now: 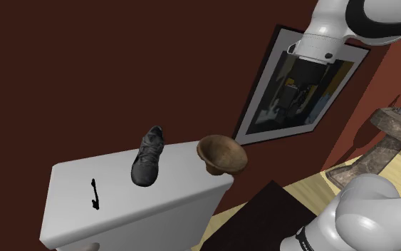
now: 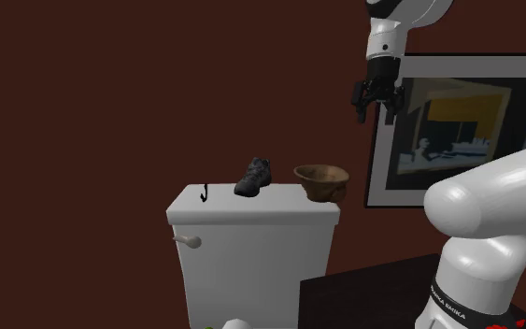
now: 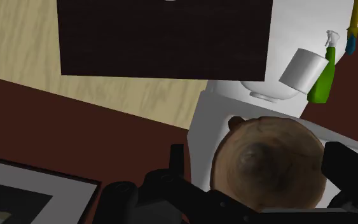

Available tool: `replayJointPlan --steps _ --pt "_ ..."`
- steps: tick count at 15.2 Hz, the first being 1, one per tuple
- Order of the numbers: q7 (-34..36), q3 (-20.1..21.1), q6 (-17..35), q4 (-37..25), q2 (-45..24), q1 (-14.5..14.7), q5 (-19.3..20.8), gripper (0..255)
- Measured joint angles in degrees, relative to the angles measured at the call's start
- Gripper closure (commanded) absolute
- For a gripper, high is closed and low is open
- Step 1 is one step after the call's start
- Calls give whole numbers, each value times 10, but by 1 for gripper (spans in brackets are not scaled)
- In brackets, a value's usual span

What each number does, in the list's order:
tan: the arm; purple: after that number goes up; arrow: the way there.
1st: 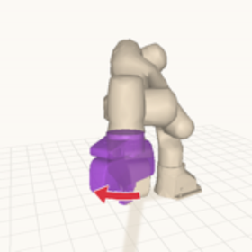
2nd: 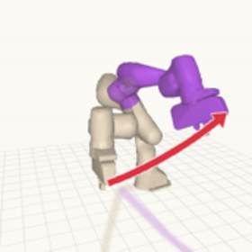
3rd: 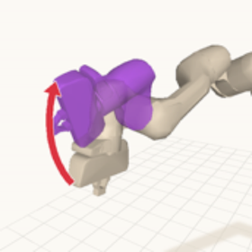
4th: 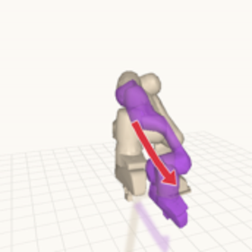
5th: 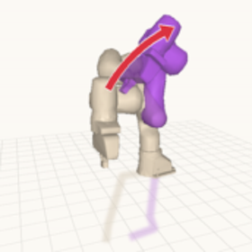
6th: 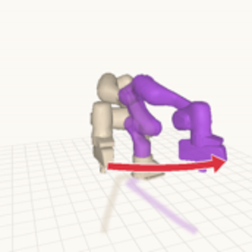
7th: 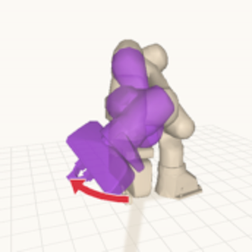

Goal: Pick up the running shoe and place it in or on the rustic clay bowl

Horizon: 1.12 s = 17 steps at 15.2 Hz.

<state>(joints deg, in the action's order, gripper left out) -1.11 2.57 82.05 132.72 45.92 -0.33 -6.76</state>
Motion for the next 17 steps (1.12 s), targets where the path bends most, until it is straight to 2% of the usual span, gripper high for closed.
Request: replayJointPlan --steps 2,6,13,17 --pt "9 6 7 7 5 -1 -4 0" --pt "92 66 65 48 26 -2 -42 0" --pt "257 197 199 86 8 -13 -104 0" --pt "353 280 279 82 -31 -36 -119 0"
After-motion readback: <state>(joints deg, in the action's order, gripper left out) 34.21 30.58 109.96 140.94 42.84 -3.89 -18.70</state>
